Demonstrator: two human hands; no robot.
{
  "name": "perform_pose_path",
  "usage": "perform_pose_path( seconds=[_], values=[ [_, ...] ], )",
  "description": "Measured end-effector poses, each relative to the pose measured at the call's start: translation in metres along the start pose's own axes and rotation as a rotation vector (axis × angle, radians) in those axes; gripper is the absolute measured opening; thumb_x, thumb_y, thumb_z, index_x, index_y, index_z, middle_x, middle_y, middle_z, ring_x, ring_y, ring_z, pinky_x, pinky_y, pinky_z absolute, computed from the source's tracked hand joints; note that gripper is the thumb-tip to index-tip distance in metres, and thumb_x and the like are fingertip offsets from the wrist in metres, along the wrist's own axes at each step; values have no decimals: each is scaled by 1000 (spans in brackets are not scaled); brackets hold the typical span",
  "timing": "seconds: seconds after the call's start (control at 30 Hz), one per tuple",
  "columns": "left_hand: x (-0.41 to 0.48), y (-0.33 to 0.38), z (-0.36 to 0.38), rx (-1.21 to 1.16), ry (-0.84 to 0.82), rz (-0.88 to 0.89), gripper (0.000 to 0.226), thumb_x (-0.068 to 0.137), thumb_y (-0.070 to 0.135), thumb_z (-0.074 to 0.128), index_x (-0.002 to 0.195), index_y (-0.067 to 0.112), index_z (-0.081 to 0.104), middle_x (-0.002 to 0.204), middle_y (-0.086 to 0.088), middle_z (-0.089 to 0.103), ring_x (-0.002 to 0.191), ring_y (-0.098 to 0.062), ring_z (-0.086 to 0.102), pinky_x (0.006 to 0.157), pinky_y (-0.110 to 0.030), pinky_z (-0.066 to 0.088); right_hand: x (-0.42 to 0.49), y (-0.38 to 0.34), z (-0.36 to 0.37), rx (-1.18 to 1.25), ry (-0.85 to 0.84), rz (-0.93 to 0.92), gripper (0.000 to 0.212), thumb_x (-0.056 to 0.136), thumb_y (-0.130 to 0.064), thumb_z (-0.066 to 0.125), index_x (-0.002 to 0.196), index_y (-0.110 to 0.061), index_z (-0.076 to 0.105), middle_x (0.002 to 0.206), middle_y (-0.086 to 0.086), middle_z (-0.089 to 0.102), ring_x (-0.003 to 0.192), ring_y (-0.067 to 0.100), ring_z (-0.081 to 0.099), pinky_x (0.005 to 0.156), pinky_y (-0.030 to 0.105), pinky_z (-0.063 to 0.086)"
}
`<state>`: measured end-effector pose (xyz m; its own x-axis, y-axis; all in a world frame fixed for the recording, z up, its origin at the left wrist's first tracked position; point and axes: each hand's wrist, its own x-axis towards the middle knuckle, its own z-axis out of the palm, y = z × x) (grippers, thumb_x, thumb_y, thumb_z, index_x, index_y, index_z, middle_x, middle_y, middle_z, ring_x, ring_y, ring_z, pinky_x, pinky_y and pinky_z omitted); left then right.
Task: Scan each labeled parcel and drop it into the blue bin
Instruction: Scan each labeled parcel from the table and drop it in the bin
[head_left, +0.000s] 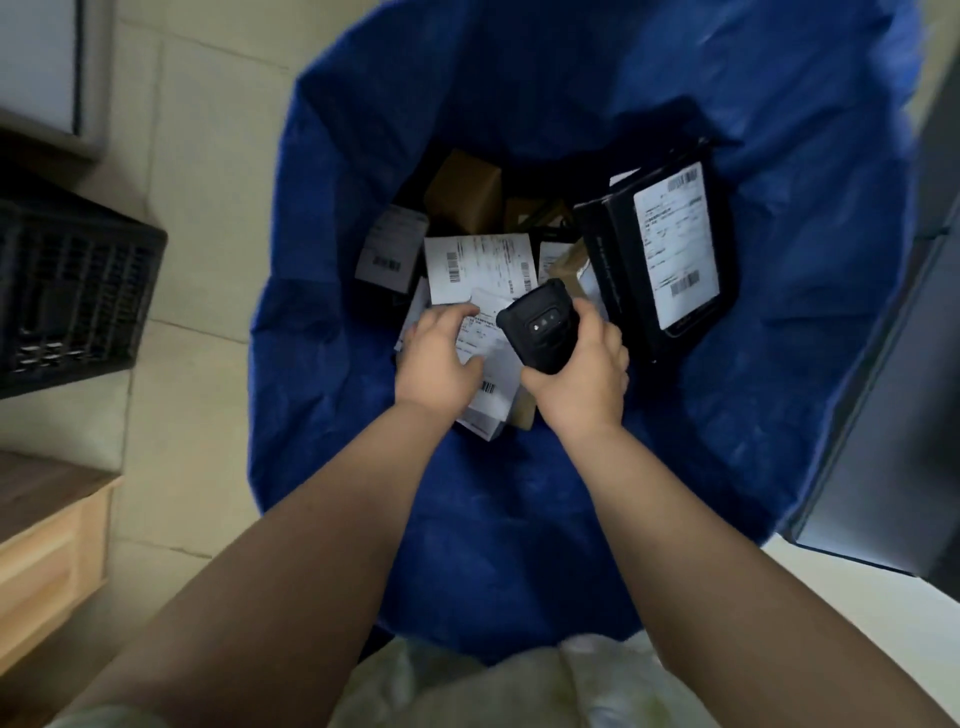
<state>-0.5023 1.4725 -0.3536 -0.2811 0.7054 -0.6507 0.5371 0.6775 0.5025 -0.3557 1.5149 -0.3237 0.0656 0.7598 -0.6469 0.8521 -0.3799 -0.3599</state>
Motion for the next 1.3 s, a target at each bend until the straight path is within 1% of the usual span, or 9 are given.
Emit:
perform_pose_path(
  seconds=[0.1,0.27,0.43,0.67,0.77,0.9,1.03,1.17,1.3],
  values=[
    [-21,33,-43,223,46,152,54,89,26,67,140,28,49,141,1,48,131,-25,37,109,-45,32,-26,-21,-37,-32,29,-47,91,72,-28,81,149,-30,32,145,4,40,131,28,37,108,49,36],
    [-72,93,-125,601,206,446,60,84,46,64,140,27,51,134,-3,53,125,-32,45,104,-50,32,-82,-70,-121,-65,83,-178,93,73,-34,82,150,-29,31,143,2,41,131,26,37,108,43,36],
    [-133,138,-199,732,355,613,67,72,51,72,132,22,59,129,-11,58,120,-39,50,101,-55,35,-144,-118,-203,-178,138,-353,95,74,-38,80,153,-31,27,146,-1,39,134,25,35,111,41,33],
    [-207,200,-309,678,521,670,67,74,54,69,136,31,54,139,-7,53,133,-38,39,109,-55,27,-222,-187,-287,-169,152,-524,92,68,-34,85,147,-31,37,135,-1,47,129,24,41,106,42,40],
    [-232,221,-359,630,569,662,70,79,56,65,143,38,44,147,-1,45,139,-31,30,112,-51,23,-246,-222,-317,-247,163,-624,95,66,-36,85,147,-33,36,136,0,47,129,24,43,106,42,41],
    [-260,234,-415,605,622,660,69,82,54,62,145,40,40,146,2,42,136,-27,31,111,-47,25,-273,-265,-350,-350,174,-725,94,65,-38,84,146,-36,35,132,-2,48,123,23,46,100,40,46],
    [-288,238,-454,618,736,613,65,83,53,61,144,40,41,144,5,43,135,-24,32,111,-43,24,-290,-297,-368,-431,208,-804,84,67,-39,80,140,-38,39,119,-5,48,113,21,47,92,40,49],
    [-310,240,-480,542,800,531,60,86,52,59,143,41,42,142,7,45,134,-24,33,110,-42,25,-299,-323,-373,-403,228,-869,82,67,-40,81,139,-38,41,120,-5,49,113,20,48,90,39,50],
    [-325,237,-486,465,870,451,60,86,51,61,142,40,43,142,5,47,135,-27,34,109,-44,27,-300,-345,-364,-363,233,-933,91,57,-46,80,140,-37,43,126,-4,51,118,23,48,96,45,49]
  ],
)
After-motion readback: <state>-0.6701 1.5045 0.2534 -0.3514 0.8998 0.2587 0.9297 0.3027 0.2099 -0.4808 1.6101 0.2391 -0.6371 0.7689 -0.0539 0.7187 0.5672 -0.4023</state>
